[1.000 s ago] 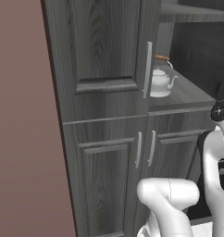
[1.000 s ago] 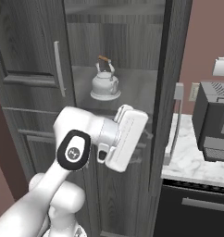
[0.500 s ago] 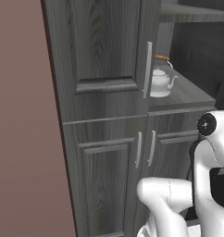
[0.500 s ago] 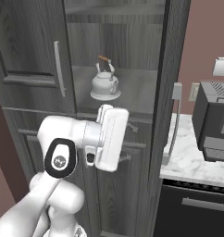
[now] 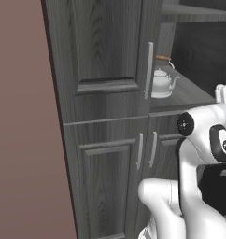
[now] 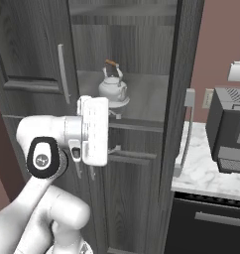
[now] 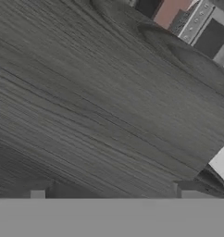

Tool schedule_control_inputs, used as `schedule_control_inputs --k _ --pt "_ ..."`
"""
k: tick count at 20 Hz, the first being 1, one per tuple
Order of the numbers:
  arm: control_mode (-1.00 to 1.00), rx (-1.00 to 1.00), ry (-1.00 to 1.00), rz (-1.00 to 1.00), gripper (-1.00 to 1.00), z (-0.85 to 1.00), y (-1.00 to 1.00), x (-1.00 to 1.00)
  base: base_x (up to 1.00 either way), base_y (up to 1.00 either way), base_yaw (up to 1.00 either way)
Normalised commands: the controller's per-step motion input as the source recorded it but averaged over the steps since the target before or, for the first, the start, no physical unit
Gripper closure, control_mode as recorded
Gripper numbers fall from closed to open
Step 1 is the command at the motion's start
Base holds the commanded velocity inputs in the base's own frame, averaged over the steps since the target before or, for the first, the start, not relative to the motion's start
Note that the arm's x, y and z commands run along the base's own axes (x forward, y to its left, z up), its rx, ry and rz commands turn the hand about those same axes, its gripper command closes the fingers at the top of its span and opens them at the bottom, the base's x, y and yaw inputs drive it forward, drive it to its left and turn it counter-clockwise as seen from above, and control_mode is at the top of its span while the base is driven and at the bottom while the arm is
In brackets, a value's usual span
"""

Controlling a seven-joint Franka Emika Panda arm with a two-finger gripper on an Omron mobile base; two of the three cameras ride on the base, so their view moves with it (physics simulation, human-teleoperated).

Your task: Open the cabinet, pick the kettle from the cabinet, and place it in the sink.

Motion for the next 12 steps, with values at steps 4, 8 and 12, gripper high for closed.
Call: schedule_control_inputs --k 4,8,12 --pt "-1.0 -0.28 0.15 0.15 -1.0 0.13 0.42 -0.14 0.0 0.0 0.0" --pt "-1.0 -0.3 0.15 0.15 -1.0 0.08 0.45 -0.1 0.0 0.0 0.0" --pt "-1.0 -0.32 0.18 0.15 -1.0 0.01 0.47 -0.05 0.0 0.0 0.0"
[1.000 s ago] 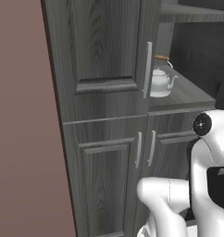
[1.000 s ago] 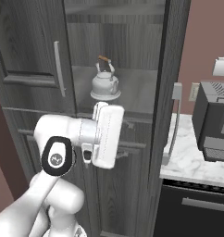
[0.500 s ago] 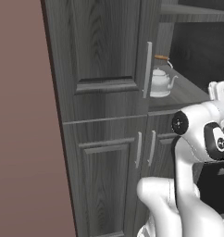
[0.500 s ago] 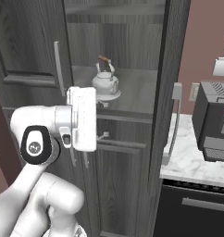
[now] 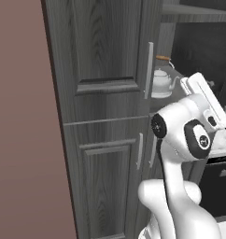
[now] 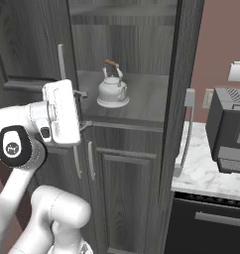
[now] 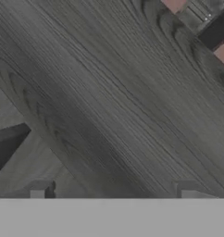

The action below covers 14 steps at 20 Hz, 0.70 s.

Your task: Open the cabinet, pick the kettle from the cabinet, and place it in the sink.

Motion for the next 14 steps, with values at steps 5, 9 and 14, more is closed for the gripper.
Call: schedule_control_inputs --k 5,9,14 --pt "-1.0 -0.37 0.25 0.19 -1.0 0.0 0.41 0.0 0.0 0.0 0.0" --pt "-1.0 -0.35 0.22 0.24 -1.0 0.0 0.32 -0.03 0.0 0.0 0.0" --pt "-1.0 -0.3 0.23 0.27 -1.0 -0.02 0.25 -0.01 0.0 0.0 0.0"
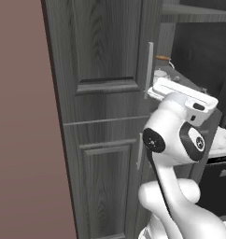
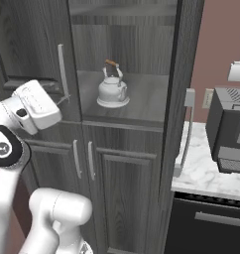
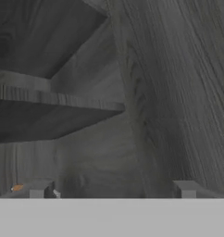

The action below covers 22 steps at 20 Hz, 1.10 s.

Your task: Open the cabinet, pick the kettle from the cabinet, and place it in the sink.

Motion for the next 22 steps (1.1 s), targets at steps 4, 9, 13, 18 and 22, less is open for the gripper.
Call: schedule_control_inputs --k 4,9,13,18,22 --pt "-1.0 -0.14 0.2 0.24 -1.0 -0.08 0.27 0.0 0.0 0.0 0.0" --pt "-1.0 -0.04 0.17 0.2 -1.0 -0.07 0.19 0.01 0.0 0.0 0.0" --pt "-1.0 0.0 0.11 0.18 -1.0 -0.12 0.04 0.05 0.0 0.0 0.0" --pt "-1.0 0.01 0.04 0.11 -1.0 -0.12 0.1 0.15 0.0 0.0 0.0" --pt "-1.0 0.04 0.0 0.08 -1.0 -0.09 0.16 0.2 0.0 0.0 0.0"
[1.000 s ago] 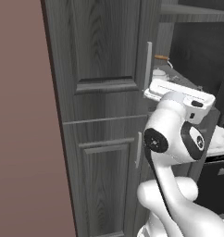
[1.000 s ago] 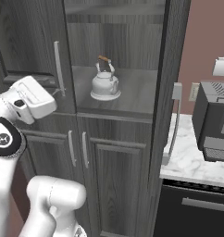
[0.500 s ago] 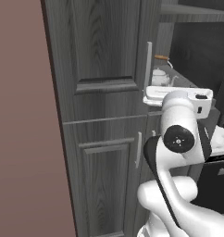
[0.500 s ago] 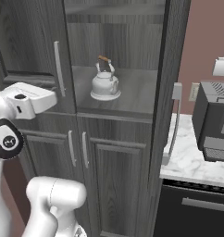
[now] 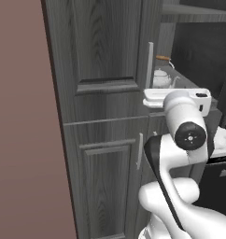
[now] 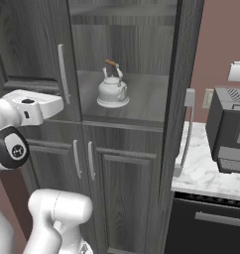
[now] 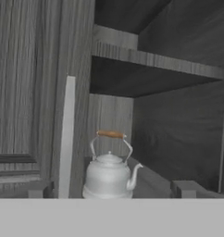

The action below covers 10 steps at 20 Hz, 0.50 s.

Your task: Open the cabinet, pick the kettle from the cabinet, and place it in the sink.

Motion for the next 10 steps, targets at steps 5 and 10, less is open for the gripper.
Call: schedule_control_inputs --k 5,10 --pt "-1.0 0.07 0.0 0.05 -1.0 -0.06 0.17 0.2 0.0 0.0 0.0" --pt "-1.0 0.05 0.0 0.0 -1.0 -0.04 0.02 0.24 0.0 0.0 0.0"
